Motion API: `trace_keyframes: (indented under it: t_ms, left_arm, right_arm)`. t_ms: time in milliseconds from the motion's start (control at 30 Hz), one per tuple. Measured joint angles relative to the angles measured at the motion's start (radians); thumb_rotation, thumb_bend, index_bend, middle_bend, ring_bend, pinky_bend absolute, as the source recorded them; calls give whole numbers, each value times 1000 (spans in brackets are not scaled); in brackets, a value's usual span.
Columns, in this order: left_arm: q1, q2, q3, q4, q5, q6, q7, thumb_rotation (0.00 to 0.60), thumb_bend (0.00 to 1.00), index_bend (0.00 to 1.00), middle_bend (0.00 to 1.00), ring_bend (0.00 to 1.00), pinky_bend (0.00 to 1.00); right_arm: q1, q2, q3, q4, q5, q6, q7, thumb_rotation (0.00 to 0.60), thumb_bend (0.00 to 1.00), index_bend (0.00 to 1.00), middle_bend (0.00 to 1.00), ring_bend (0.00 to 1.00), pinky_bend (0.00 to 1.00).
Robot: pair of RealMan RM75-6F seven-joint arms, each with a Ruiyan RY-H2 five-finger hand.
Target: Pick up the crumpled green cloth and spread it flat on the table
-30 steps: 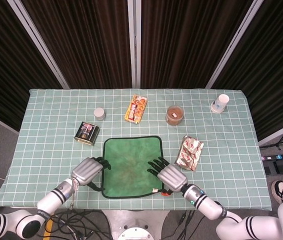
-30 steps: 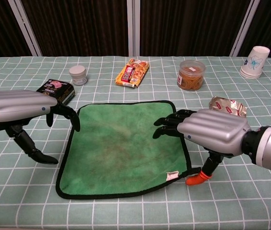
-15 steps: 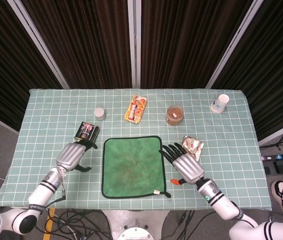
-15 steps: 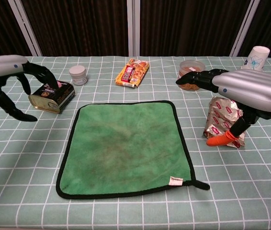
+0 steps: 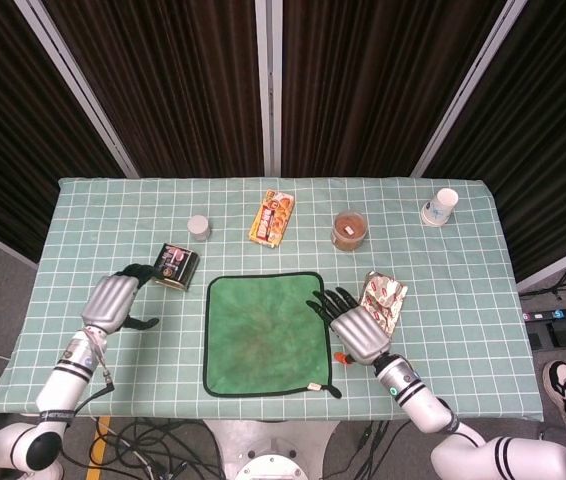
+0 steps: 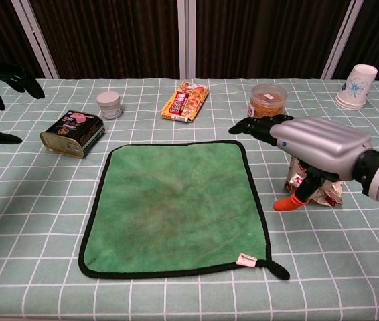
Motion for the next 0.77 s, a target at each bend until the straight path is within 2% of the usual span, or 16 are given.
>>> trace_keyframes:
  t_ms: [100,300,533,767]
  left_arm:
    - [29,-4,-2,10,2,69,19,600,5,272,262,183,326]
    - [121,-5,7,38,4,215,67,600,33,272,262,183,323]
    - [235,12,44,35,39,348,86,600,34,272,262,183,318]
    - [329,20,81,1,117,458,105,600,33,272,262,183,312]
  right_arm:
    - [-34,29,7,-8,-1,65,3,600,17,43,0,0,0]
    - [-125,181,5,-63,-5,187,43,600,64,0,0,0,0]
    - [-271,368,-28,-123,-33,331,193,600,64,0,0,0,0]
    - [-413,441,-48,-150,-50,475,308,600,65,0,0,0,0]
